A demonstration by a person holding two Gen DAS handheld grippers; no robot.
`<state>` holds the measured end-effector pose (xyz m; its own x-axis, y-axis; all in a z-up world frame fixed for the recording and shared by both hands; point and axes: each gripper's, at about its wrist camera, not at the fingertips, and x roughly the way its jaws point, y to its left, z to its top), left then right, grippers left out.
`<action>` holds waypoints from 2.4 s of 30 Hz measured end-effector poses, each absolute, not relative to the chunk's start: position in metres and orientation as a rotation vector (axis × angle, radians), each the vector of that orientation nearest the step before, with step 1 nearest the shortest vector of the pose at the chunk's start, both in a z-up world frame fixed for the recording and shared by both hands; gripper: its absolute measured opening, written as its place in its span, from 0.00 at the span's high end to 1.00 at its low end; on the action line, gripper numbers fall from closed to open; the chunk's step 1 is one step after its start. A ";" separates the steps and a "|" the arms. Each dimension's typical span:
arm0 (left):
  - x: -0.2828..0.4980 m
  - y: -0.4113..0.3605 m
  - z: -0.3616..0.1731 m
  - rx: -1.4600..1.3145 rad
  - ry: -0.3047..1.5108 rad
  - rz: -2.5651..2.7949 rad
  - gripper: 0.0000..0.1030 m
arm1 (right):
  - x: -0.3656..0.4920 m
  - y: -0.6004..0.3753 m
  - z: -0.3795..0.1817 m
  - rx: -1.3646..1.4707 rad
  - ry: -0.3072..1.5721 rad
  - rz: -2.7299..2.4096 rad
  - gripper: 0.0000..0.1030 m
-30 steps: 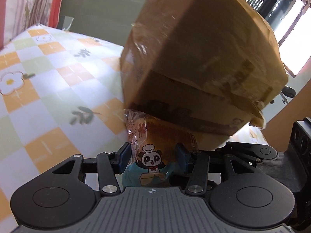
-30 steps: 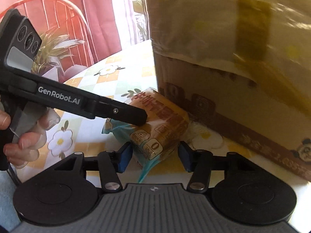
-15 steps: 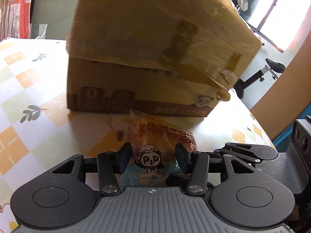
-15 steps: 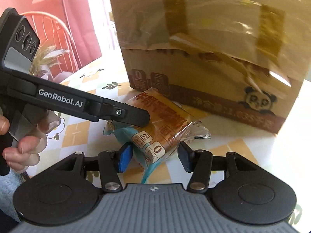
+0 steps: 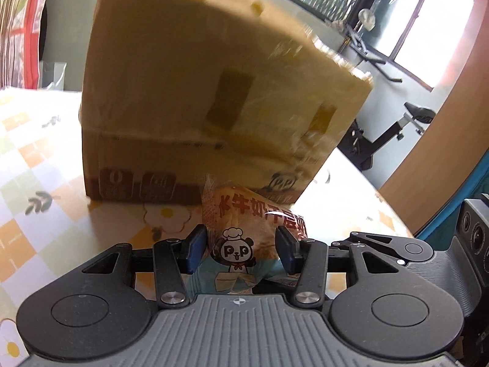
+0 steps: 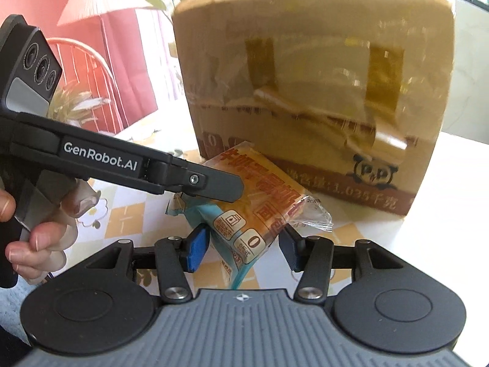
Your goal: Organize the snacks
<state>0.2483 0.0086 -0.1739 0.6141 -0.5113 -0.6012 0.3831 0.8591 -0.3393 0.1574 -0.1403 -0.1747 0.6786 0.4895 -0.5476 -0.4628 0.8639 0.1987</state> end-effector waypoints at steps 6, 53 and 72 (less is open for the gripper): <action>0.236 0.012 -0.138 -0.194 0.643 -0.525 0.51 | 0.147 -0.146 -0.140 0.014 0.518 0.543 0.48; 0.322 0.042 0.009 -0.055 0.437 -0.147 0.14 | 0.300 -0.176 -0.018 0.052 0.405 0.356 0.07; 0.217 0.039 0.075 0.037 0.339 -0.020 0.08 | 0.218 -0.215 0.032 0.132 0.332 0.198 0.04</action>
